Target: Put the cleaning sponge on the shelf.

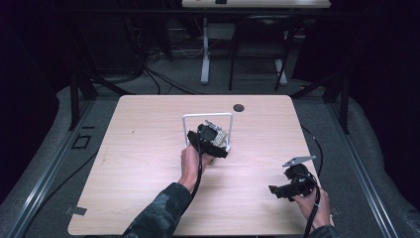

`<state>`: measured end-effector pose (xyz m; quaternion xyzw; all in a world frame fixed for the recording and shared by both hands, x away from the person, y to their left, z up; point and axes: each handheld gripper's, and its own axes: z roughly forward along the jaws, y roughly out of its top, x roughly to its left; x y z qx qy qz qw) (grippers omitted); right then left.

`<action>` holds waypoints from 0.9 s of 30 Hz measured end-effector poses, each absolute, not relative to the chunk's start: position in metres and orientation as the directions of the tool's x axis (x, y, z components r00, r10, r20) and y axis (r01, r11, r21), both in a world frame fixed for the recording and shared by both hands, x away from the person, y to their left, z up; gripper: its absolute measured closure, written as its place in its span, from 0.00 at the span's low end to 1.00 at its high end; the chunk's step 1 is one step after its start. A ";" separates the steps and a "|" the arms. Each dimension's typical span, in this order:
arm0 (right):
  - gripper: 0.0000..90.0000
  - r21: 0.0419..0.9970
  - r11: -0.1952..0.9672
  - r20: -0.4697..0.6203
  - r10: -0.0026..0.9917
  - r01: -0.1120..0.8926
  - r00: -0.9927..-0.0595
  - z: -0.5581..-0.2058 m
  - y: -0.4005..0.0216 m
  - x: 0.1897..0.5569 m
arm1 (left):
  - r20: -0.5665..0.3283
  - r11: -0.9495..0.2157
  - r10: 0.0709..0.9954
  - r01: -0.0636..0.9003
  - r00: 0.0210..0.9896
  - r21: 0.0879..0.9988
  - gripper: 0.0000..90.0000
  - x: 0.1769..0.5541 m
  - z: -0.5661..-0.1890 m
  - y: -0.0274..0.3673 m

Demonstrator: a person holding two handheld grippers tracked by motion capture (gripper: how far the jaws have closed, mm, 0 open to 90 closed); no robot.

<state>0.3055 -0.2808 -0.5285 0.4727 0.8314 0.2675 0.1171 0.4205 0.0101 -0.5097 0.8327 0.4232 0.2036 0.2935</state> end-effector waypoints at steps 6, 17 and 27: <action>0.13 0.552 0.415 0.062 0.844 0.723 -0.532 -0.530 -0.277 0.308 | 0.061 -0.490 0.797 0.583 0.601 0.649 0.00 0.411 -0.502 0.017; 0.13 0.542 0.419 0.062 0.845 0.729 -0.531 -0.530 -0.277 0.308 | 0.043 -0.528 0.751 0.560 0.659 0.638 0.00 0.397 -0.493 0.033; 0.12 0.524 0.414 0.067 0.851 0.744 -0.521 -0.533 -0.279 0.310 | 0.033 -0.540 0.730 0.546 0.683 0.640 0.00 0.384 -0.489 0.062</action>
